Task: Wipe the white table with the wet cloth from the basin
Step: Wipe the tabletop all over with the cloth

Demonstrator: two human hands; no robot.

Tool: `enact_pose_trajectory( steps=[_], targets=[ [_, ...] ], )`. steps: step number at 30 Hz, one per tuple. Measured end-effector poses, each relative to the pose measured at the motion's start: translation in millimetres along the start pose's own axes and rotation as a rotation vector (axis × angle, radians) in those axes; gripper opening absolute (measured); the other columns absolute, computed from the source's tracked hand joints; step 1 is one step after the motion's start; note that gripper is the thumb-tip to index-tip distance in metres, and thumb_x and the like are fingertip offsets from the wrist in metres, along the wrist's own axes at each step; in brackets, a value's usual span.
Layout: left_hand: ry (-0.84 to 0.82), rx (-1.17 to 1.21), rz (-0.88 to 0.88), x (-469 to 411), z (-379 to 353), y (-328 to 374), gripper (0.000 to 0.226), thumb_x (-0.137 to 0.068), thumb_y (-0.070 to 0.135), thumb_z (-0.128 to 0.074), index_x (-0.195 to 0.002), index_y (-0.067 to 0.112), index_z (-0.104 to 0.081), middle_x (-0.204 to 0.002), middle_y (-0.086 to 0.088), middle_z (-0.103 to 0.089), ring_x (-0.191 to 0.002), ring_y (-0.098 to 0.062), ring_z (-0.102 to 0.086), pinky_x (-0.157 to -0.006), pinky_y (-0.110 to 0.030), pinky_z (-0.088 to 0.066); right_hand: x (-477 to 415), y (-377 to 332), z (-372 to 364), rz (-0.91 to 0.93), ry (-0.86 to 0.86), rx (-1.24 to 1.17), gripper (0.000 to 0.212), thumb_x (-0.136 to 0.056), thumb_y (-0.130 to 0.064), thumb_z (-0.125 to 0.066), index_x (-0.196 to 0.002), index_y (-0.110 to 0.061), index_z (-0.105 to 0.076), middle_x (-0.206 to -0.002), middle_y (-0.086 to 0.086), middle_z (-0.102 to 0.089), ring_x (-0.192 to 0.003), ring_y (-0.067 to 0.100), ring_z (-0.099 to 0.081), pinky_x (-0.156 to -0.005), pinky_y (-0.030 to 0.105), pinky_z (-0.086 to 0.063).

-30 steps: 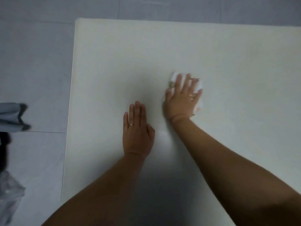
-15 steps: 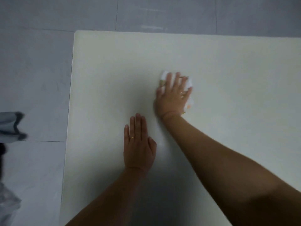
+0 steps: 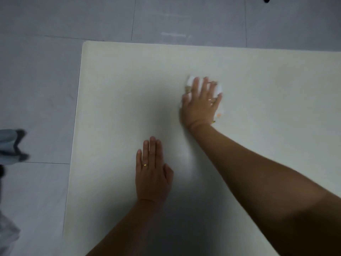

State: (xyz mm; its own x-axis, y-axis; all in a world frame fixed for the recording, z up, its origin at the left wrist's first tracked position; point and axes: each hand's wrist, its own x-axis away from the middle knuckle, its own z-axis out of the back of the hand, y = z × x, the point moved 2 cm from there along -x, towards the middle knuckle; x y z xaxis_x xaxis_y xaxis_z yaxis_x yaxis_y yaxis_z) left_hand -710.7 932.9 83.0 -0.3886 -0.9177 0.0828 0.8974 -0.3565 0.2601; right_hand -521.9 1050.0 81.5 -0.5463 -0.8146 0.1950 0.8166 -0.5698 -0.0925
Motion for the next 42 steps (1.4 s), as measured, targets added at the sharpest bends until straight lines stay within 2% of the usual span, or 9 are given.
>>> enact_pose_trajectory(
  steps=[6,14,16,19,23,30,34,38,42],
  targets=[
    [0.076,0.012,-0.012,-65.8,17.4,16.0,0.066,-0.089,0.03,-0.038,-0.147,0.001,-0.029,-0.155,-0.017,-0.026,-0.145,-0.03,-0.021,-0.12,-0.041,-0.009,-3.0,-0.6,7.1,0.707,-0.069,0.14,0.057,-0.099,-0.044,-0.027,-0.151,-0.027,-0.013,-0.16,0.002,-0.009,-0.147,0.023,-0.006,-0.116,0.049,-0.001],
    [0.015,-0.043,0.023,-105.0,-2.0,17.4,0.07,-0.094,0.043,-0.029,-0.15,0.001,-0.018,-0.158,-0.016,-0.018,-0.147,-0.029,-0.013,-0.12,-0.041,-0.009,-78.4,46.1,20.8,-0.072,0.022,-0.019,0.057,-0.1,-0.04,-0.018,-0.152,-0.025,-0.001,-0.161,0.002,0.003,-0.147,0.024,0.005,-0.117,0.051,0.005],
    [0.017,-0.047,0.024,-105.6,-2.5,17.4,0.071,-0.094,0.043,-0.031,-0.15,0.002,-0.019,-0.158,-0.016,-0.019,-0.147,-0.029,-0.014,-0.12,-0.042,-0.009,-68.9,4.4,12.0,-0.025,0.027,-0.005,0.059,-0.1,-0.04,-0.019,-0.152,-0.022,-0.001,-0.161,0.005,0.003,-0.147,0.028,0.005,-0.115,0.053,0.004],
    [0.005,-0.041,0.026,-106.2,-1.3,17.7,0.071,-0.094,0.044,-0.031,-0.15,0.002,-0.019,-0.158,-0.015,-0.02,-0.147,-0.028,-0.014,-0.12,-0.041,-0.01,-44.9,-54.6,3.1,0.33,0.016,0.038,0.059,-0.098,-0.041,-0.025,-0.151,-0.021,-0.008,-0.161,0.006,-0.005,-0.147,0.028,-0.002,-0.115,0.055,0.0],
    [0.01,-0.027,0.029,-105.8,-0.2,17.6,0.07,-0.093,0.042,-0.034,-0.15,0.003,-0.02,-0.157,-0.015,-0.022,-0.147,-0.027,-0.015,-0.12,-0.042,-0.012,-68.0,-34.1,14.3,0.632,-0.018,0.135,0.057,-0.098,-0.041,-0.027,-0.151,-0.025,-0.014,-0.16,0.004,-0.01,-0.147,0.025,-0.007,-0.116,0.051,-0.004],
    [0.021,-0.008,0.023,-105.6,1.9,18.3,0.07,-0.092,0.039,-0.04,-0.148,0.0,-0.024,-0.156,-0.017,-0.023,-0.146,-0.03,-0.018,-0.119,-0.045,-0.017,-112.0,-19.7,19.4,-0.003,0.026,0.012,0.058,-0.099,-0.041,-0.018,-0.151,-0.023,0.001,-0.161,0.004,0.003,-0.147,0.027,0.005,-0.115,0.054,0.005],
    [-0.004,-0.002,0.019,-106.7,2.7,18.6,0.072,-0.091,0.041,-0.037,-0.149,0.001,-0.022,-0.156,-0.017,-0.024,-0.146,-0.031,-0.019,-0.119,-0.045,-0.017,-81.5,-90.9,5.4,0.257,-0.007,-0.006,0.061,-0.097,-0.043,-0.024,-0.152,-0.021,-0.006,-0.161,0.007,-0.003,-0.147,0.03,0.0,-0.114,0.056,0.002],
    [0.0,0.011,0.026,-107.4,2.6,15.8,0.069,-0.092,0.04,-0.035,-0.148,0.001,-0.026,-0.156,-0.016,-0.025,-0.146,-0.029,-0.02,-0.119,-0.043,-0.015,-85.1,-60.9,14.2,0.608,-0.049,0.056,0.058,-0.097,-0.042,-0.03,-0.15,-0.023,-0.019,-0.159,0.005,-0.015,-0.146,0.025,-0.011,-0.116,0.051,-0.006],
    [0.012,0.005,0.017,-106.8,0.2,15.2,0.068,-0.092,0.04,-0.035,-0.148,0.002,-0.026,-0.157,-0.015,-0.022,-0.146,-0.029,-0.017,-0.119,-0.044,-0.014,-121.0,56.6,33.0,0.364,0.01,0.075,0.056,-0.1,-0.042,-0.026,-0.151,-0.026,-0.011,-0.161,0.002,-0.008,-0.148,0.021,-0.004,-0.117,0.047,-0.001]
  ],
)
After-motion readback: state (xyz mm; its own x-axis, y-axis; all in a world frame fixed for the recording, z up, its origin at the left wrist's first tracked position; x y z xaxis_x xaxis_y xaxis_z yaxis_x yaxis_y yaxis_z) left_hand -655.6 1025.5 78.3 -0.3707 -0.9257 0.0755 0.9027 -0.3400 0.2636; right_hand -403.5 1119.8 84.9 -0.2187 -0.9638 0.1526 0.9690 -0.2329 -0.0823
